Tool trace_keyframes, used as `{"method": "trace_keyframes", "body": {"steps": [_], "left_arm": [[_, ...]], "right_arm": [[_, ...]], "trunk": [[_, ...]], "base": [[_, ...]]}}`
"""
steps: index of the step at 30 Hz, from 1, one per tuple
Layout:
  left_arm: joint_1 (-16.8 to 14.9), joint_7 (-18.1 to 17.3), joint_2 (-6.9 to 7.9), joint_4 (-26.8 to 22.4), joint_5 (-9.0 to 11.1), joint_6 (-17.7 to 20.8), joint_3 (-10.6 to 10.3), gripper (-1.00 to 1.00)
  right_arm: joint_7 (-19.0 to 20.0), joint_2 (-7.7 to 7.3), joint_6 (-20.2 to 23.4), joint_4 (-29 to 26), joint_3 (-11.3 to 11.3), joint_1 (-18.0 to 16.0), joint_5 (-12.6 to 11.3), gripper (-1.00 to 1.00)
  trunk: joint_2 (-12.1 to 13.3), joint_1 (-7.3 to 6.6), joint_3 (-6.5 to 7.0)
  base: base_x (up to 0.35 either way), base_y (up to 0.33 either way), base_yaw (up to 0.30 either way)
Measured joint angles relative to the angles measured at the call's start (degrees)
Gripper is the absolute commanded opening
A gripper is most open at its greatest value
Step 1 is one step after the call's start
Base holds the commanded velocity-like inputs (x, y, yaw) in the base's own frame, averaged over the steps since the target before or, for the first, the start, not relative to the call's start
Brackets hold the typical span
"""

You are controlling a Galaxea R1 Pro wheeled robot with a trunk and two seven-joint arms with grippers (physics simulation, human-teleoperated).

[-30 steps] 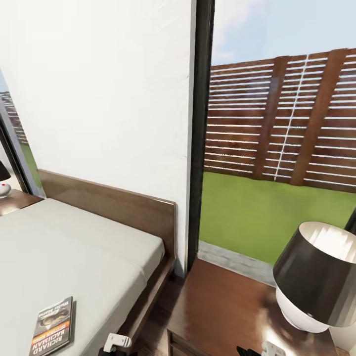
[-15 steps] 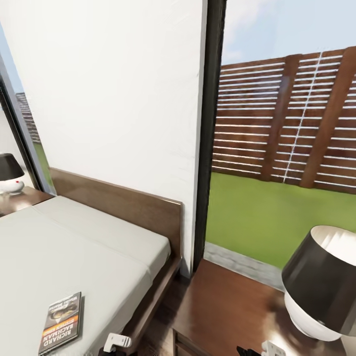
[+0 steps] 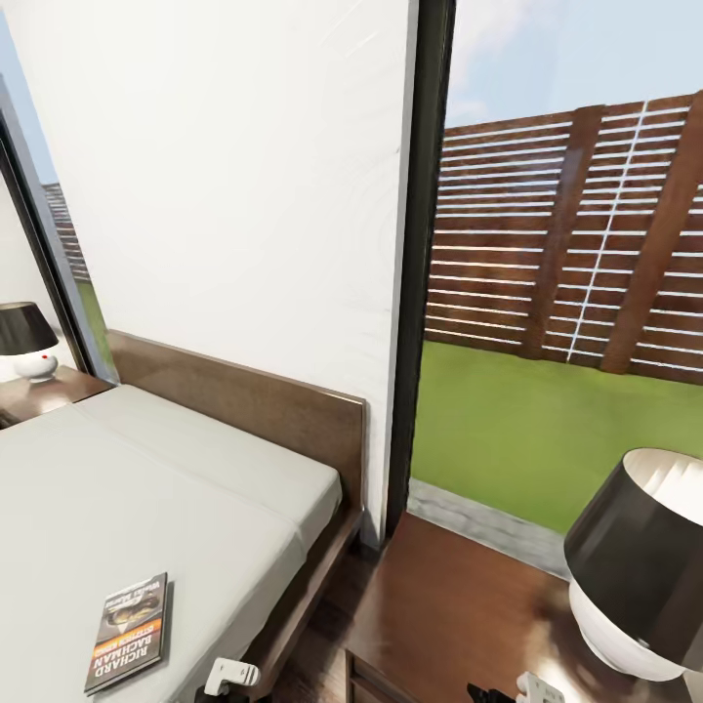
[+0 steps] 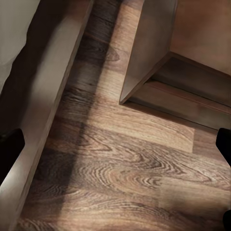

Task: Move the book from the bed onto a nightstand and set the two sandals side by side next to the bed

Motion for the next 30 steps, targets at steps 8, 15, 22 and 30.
{"method": "trace_keyframes", "body": {"steps": [8,15,22,30], "left_arm": [[0.0,0.0,0.01,0.0,0.0,0.0,0.0,1.00],[0.0,0.0,0.00,0.0,0.0,0.0,0.0,1.00],[0.0,0.0,0.00,0.0,0.0,0.0,0.0,1.00],[0.0,0.0,0.00,0.0,0.0,0.0,0.0,1.00]], "right_arm": [[0.0,0.01,0.0,0.0,0.0,0.0,0.0,1.00],[0.0,0.00,0.0,0.0,0.0,0.0,0.0,1.00],[0.0,0.00,0.0,0.0,0.0,0.0,0.0,1.00],[0.0,0.00,0.0,0.0,0.0,0.0,0.0,1.00]], "trunk": [[0.0,0.00,0.00],[0.0,-0.01,0.00],[0.0,0.00,0.00],[0.0,0.00,0.00]], "base": [[0.000,0.000,0.205],[0.053,0.000,0.039],[0.119,0.000,0.002],[0.009,0.000,0.024]]}}
